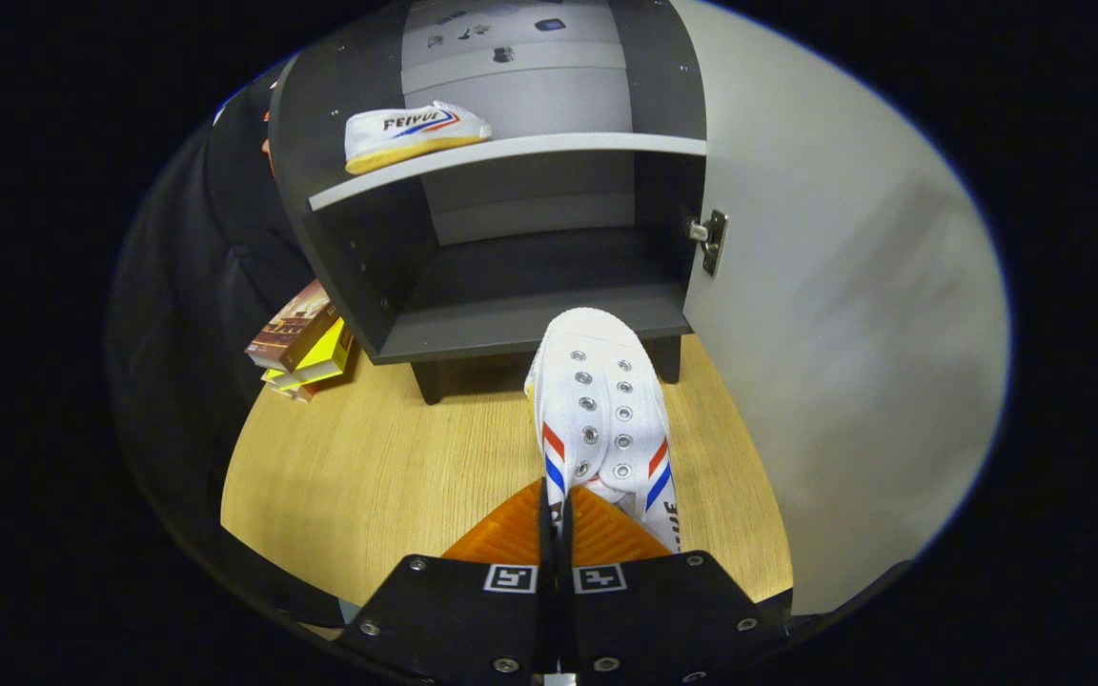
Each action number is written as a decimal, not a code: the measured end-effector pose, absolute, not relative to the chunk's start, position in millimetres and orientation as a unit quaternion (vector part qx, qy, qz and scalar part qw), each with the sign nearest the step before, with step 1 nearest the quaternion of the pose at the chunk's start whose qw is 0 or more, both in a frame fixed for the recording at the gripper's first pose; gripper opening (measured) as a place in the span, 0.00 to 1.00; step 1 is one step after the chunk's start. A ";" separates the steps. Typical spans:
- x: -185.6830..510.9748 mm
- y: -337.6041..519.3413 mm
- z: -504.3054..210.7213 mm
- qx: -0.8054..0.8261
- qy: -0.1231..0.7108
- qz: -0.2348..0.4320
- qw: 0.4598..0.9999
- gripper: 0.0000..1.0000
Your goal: Open the shoe cabinet door, grab the shoes and put them into the shoe cabinet, then close the shoe cabinet door.
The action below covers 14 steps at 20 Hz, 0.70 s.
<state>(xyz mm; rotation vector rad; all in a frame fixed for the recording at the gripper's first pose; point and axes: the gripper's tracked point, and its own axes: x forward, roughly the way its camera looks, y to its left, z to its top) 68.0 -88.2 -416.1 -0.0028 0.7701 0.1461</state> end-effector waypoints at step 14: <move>120.7 -55.7 -222.3 -0.058 0.220 0.094 0.969 0.00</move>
